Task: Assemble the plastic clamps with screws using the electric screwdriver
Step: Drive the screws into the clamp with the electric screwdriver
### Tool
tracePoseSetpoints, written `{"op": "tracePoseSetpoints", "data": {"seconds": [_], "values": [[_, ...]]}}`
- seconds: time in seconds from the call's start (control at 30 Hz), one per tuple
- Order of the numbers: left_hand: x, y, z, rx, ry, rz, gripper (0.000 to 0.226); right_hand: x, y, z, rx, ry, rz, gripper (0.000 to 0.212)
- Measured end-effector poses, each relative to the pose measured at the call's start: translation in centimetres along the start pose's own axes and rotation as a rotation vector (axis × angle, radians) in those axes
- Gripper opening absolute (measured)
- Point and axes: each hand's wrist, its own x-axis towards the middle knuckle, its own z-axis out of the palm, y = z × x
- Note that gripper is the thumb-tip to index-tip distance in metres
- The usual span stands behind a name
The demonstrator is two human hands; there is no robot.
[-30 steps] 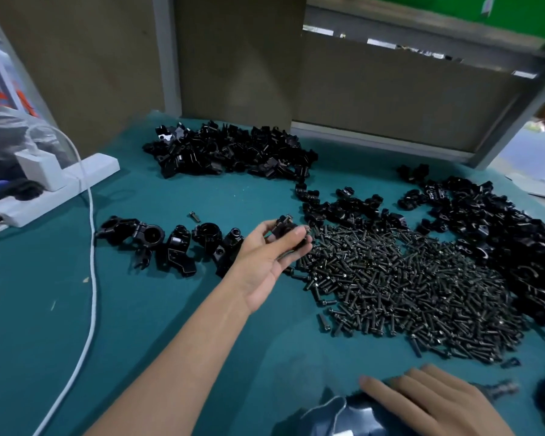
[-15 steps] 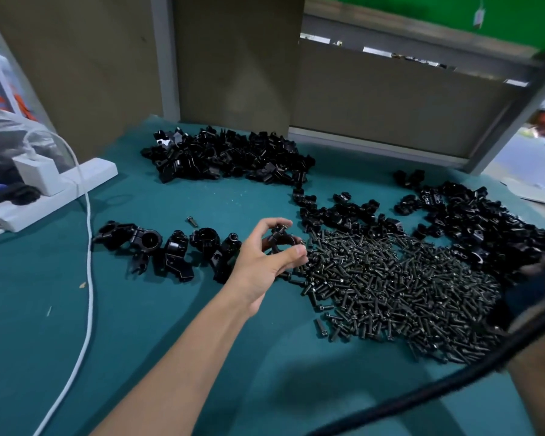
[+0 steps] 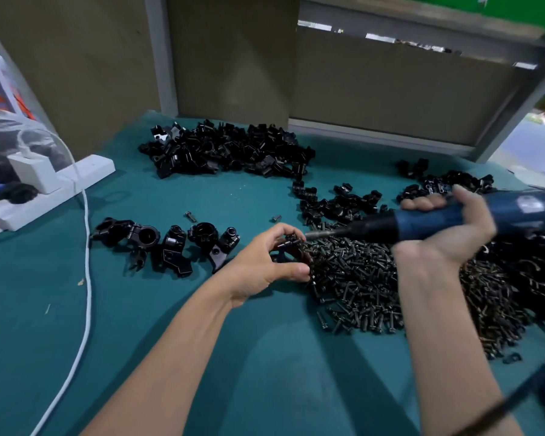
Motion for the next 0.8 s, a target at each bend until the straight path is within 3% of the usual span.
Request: {"op": "tracePoseSetpoints", "data": {"seconds": [0.03, 0.1, 0.2, 0.33, 0.57, 0.8], "values": [[0.0, 0.0, -0.1, 0.021, -0.008, -0.01, 0.038, 0.1, 0.8, 0.7, 0.072, -0.093, 0.007, 0.041], [0.0, -0.1, -0.4, 0.044, -0.013, -0.021, 0.039, 1.7, -0.4, 2.3, 0.012, -0.116, 0.145, 0.042], [0.1, -0.2, -1.1, 0.004, -0.021, -0.033, 0.04, 2.1, 0.3, 2.0, 0.001, -0.135, 0.19, 0.042], [0.0, 0.0, -2.1, -0.034, -0.028, -0.046, 0.037, 2.2, 0.6, 2.4, 0.041, -0.125, 0.171, 0.034], [-0.8, 0.8, -3.9, 0.078, -0.101, -0.067, 0.038, 1.0, 1.4, 0.9, 0.044, -0.12, 0.174, 0.047], [-1.2, 1.0, -4.3, 0.108, -0.102, -0.084, 0.038, 0.6, 2.0, 0.6, 0.092, -0.109, 0.211, 0.041]]}}
